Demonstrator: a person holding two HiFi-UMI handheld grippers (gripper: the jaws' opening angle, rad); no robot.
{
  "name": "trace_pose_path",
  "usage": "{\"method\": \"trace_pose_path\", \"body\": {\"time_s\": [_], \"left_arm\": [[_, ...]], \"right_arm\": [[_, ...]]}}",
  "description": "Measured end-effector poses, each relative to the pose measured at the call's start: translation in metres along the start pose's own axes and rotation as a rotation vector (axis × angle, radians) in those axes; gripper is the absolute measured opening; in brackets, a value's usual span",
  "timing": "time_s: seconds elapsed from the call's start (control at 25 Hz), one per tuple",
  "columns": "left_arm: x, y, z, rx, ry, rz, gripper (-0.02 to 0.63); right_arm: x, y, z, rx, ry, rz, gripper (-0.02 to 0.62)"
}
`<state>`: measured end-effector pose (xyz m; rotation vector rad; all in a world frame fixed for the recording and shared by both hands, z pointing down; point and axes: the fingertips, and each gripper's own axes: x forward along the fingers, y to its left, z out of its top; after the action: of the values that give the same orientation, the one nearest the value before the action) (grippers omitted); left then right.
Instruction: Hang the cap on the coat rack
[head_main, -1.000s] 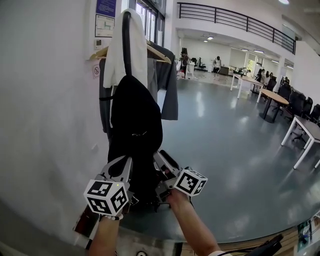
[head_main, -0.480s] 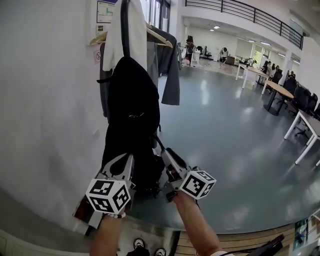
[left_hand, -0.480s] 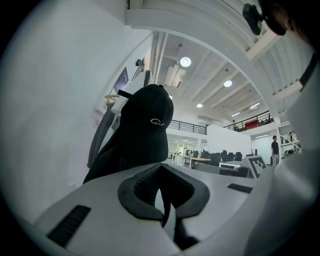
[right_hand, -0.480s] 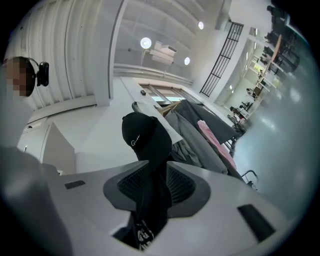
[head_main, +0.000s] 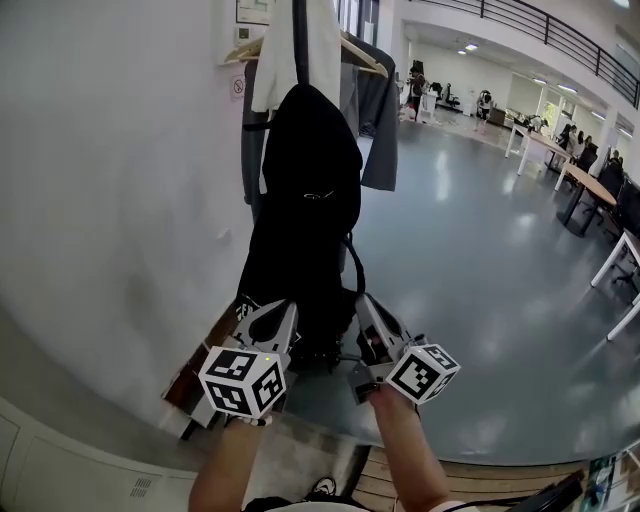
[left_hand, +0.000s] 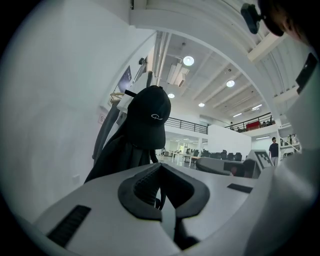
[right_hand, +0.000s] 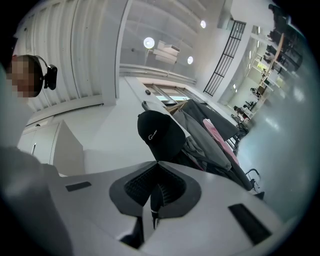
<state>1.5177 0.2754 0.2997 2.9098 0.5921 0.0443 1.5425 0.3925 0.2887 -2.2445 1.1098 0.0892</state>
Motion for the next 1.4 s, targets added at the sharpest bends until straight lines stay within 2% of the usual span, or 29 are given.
{"method": "trace_pose_path", "body": {"time_s": [0.2, 0.44, 0.68, 0.92, 1.08, 1.2, 1.4], "left_arm": [[-0.039, 0.000, 0.007, 0.009, -0.018, -0.010, 0.005], [-0.104, 0.003, 0.000, 0.009, -0.010, -0.042, 0.004], [-0.179, -0.004, -0.022, -0.021, 0.014, -0.096, 0.004], [-0.244, -0.024, -0.061, -0.042, 0.072, -0.158, 0.003], [-0.269, -0.041, -0.083, -0.060, 0.103, -0.202, 0.004], [-0.287, -0.049, -0.091, -0.067, 0.117, -0.206, 0.005], [-0.321, -0.064, -0.082, -0.053, 0.116, -0.174, 0.003]], "right_arm": [[-0.004, 0.044, -0.014, -0.055, 0.011, 0.014, 0.002], [-0.023, 0.103, -0.047, -0.138, 0.021, -0.012, 0.002], [-0.069, 0.161, -0.084, -0.239, 0.046, -0.086, 0.002], [-0.128, 0.202, -0.137, -0.260, 0.123, -0.187, 0.002], [-0.159, 0.227, -0.152, -0.291, 0.131, -0.236, 0.002], [-0.174, 0.247, -0.158, -0.305, 0.140, -0.228, 0.002], [-0.186, 0.284, -0.161, -0.307, 0.178, -0.147, 0.002]]}}
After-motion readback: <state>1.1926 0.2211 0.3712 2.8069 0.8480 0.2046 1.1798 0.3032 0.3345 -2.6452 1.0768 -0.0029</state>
